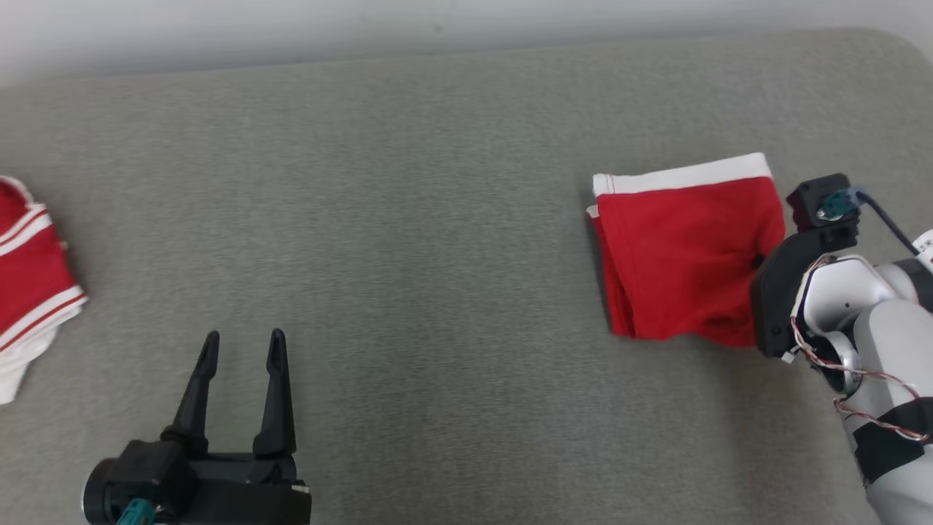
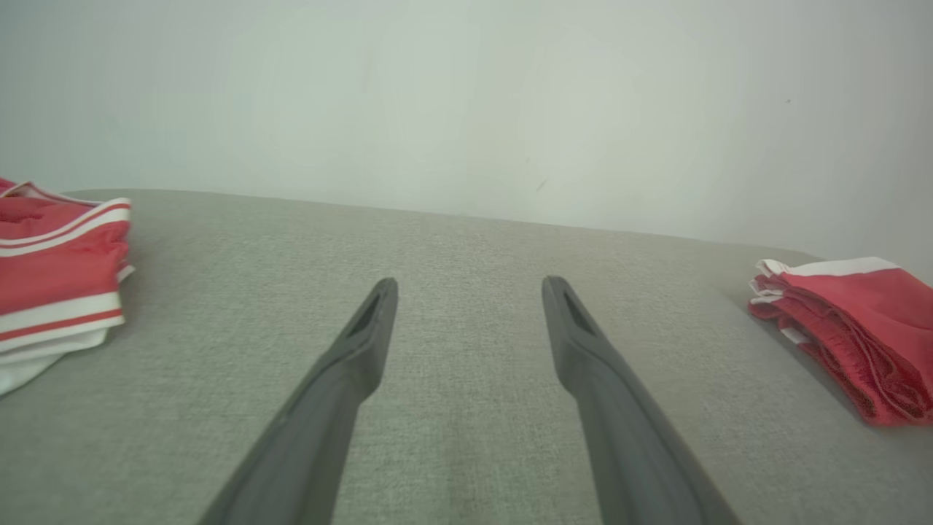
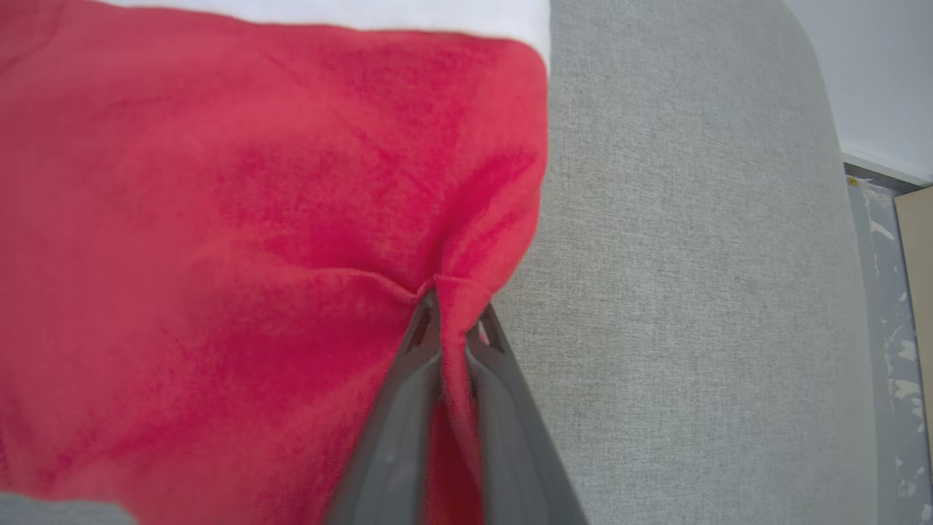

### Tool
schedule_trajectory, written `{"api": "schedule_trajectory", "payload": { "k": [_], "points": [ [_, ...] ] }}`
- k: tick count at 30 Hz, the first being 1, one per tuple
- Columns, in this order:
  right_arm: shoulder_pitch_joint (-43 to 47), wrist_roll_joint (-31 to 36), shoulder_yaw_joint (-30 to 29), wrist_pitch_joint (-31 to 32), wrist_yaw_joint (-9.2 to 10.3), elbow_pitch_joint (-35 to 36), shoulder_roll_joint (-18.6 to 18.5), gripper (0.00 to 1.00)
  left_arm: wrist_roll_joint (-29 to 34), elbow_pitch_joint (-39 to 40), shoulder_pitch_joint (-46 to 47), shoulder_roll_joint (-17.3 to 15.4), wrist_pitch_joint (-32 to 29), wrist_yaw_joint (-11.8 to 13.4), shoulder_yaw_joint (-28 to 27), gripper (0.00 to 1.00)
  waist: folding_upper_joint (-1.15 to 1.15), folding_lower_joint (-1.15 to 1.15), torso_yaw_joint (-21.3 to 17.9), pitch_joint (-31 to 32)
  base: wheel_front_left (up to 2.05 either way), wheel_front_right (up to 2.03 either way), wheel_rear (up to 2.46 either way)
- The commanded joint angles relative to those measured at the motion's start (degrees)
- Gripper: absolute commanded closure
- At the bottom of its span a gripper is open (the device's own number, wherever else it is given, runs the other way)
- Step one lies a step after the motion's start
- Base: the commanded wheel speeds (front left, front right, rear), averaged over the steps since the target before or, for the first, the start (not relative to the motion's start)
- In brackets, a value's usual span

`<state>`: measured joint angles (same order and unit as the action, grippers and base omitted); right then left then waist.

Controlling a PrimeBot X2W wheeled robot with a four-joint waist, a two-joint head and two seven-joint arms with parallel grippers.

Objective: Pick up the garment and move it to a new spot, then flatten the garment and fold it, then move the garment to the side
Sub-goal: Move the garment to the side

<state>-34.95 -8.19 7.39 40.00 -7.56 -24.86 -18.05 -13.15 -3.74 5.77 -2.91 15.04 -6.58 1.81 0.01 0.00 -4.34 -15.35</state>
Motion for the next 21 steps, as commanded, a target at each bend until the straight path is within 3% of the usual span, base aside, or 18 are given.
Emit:
{"api": "schedule_trajectory", "payload": {
  "k": [1,12,21],
  "points": [
    [-1.2,-0.7,0.9,-1.1,0.14,-0.1,-1.1,1.0,0.9,0.3,1.4,-0.5,0.2,-0.4,-0.4,0.0,-0.01,0.0,-6.6,-4.2,0.0,0.0,0.0],
    [-6.2,-0.9,6.5,-9.8,0.15,-5.7,-6.0,1.0,3.0,2.1,4.1,-2.8,0.2,-0.8,2.1,0.0,-0.01,0.0,-14.9,-8.7,0.0,0.0,0.0],
    [-11.8,0.8,8.8,-23.2,0.15,-15.2,-9.9,1.0,3.1,5.2,5.2,-6.1,0.2,-0.8,7.4,0.0,-0.01,0.0,-16.8,-12.9,0.0,0.0,0.0]
  ]
}}
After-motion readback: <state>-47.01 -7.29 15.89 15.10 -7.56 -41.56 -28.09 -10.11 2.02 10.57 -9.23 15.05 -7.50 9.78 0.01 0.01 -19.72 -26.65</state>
